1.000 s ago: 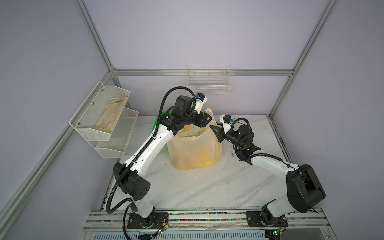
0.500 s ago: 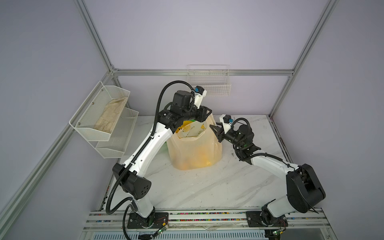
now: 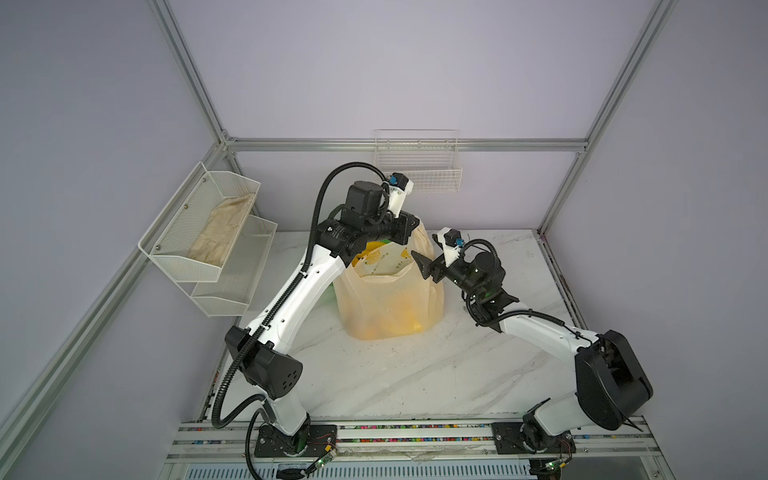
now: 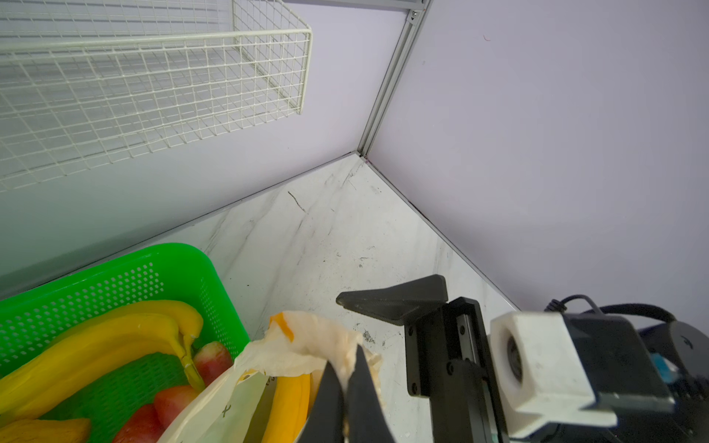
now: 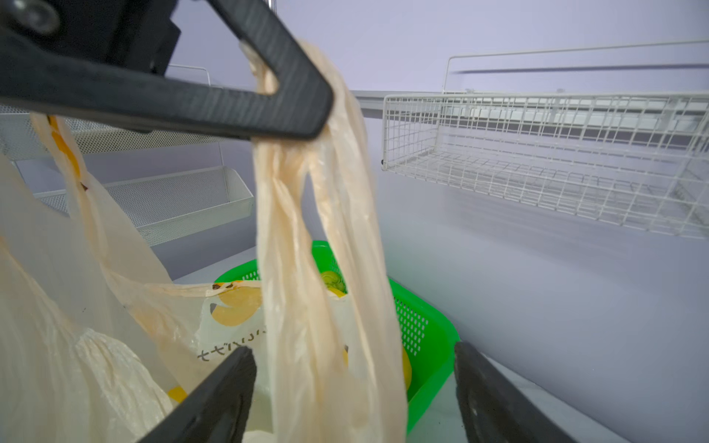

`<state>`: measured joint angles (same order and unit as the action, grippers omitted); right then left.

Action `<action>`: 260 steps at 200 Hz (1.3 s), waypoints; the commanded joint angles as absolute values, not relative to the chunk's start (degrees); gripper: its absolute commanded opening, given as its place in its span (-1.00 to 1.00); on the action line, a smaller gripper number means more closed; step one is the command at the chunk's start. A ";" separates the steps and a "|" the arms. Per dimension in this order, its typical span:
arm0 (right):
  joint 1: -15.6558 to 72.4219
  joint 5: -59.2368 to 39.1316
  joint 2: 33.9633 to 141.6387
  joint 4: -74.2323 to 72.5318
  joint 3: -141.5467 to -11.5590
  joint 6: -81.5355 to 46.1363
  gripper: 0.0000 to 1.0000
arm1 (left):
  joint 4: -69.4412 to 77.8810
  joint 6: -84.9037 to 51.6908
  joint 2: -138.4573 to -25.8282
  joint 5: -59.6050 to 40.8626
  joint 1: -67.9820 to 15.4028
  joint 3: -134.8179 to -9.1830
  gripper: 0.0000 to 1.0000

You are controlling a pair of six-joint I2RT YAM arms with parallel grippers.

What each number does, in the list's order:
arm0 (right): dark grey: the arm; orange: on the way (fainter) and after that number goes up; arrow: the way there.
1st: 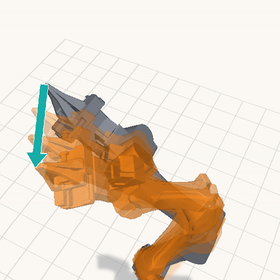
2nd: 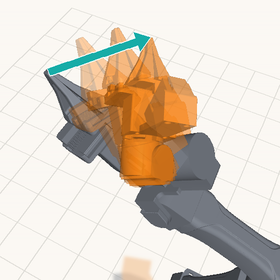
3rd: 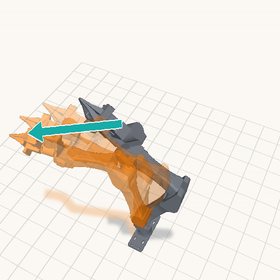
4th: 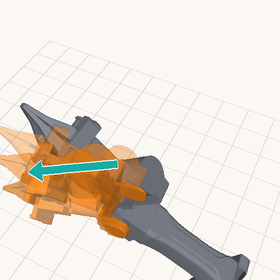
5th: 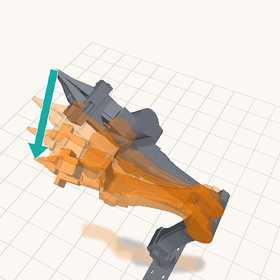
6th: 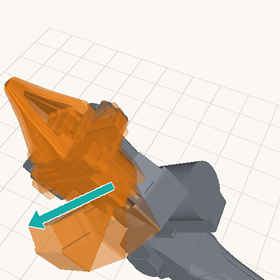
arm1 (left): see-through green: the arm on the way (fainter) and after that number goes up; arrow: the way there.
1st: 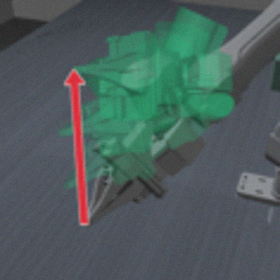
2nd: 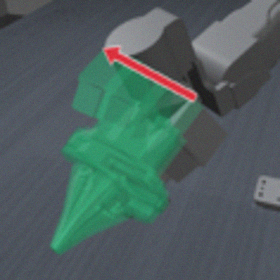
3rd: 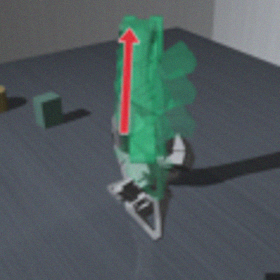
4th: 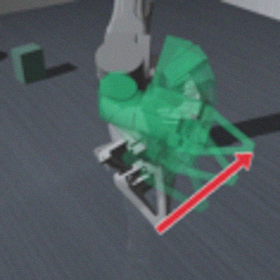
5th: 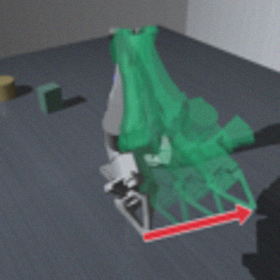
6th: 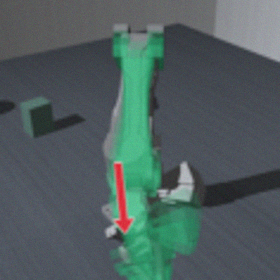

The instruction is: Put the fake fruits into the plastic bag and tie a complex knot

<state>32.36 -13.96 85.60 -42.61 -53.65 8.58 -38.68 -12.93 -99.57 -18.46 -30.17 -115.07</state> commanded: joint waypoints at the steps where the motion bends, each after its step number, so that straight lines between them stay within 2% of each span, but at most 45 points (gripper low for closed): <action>1: 33.75 -7.33 85.18 -49.27 -55.27 13.48 0.71 | -37.54 -14.58 -97.39 -21.09 -30.41 -119.45 -1.00; 27: 33.09 -10.13 87.64 -45.21 -60.62 17.90 0.78 | -37.83 -14.59 -97.18 -21.48 -30.41 -119.25 -1.00; 45: 31.36 -20.15 89.25 -39.58 -64.61 20.08 0.79 | -37.98 -14.50 -97.03 -21.82 -30.36 -119.27 -1.00; 62: 30.38 -28.96 90.78 -36.73 -67.35 19.90 0.70 | -38.13 -14.39 -96.86 -21.54 -30.41 -119.30 -1.00; 70: 30.08 -32.89 91.52 -35.96 -68.10 19.25 0.57 | -38.14 -14.41 -96.77 -21.34 -30.41 -119.31 -1.00; 83: 29.75 -37.53 92.05 -35.75 -68.13 18.15 0.23 | -38.14 -14.58 -96.72 -21.11 -30.41 -119.42 -1.00; 95: 29.45 -38.01 91.86 -36.41 -66.78 17.71 -0.07 | -38.14 -14.89 -96.61 -20.75 -30.41 -119.39 -1.00; 116: 28.75 -39.23 92.72 -36.55 -65.42 16.77 -0.40 | -38.05 -15.37 -96.33 -20.55 -30.32 -119.53 -1.00; 133: 28.26 -40.89 94.50 -35.96 -65.45 15.08 -0.76 | -37.76 -16.04 -95.90 -20.77 -30.32 -119.45 -1.00; 144: 28.22 -41.39 94.87 -35.52 -64.92 14.52 -0.89 | -37.35 -16.64 -95.64 -20.70 -30.32 -119.12 -1.00; 160: 28.21 -39.08 94.08 -36.77 -61.85 14.36 -0.95 | -36.20 -17.97 -94.95 -20.79 -30.32 -118.23 -1.00; 184: 28.29 -30.73 92.38 -40.94 -57.09 11.09 -0.88 | -34.03 -20.32 -93.56 -22.26 -30.32 -115.64 -1.00; 217: 28.55 -20.41 89.93 -44.05 -57.23 5.70 -0.26 | -32.09 -23.19 -92.24 -23.98 -30.34 -112.08 -1.00; 244: 30.24 -13.49 89.38 -45.80 -58.51 5.45 0.07 | -31.11 -24.72 -91.26 -24.26 -30.41 -109.68 -1.00; 260: 32.21 -8.50 89.45 -47.59 -58.78 6.47 0.38 | -30.85 -25.18 -91.14 -24.39 -30.27 -109.16 -1.00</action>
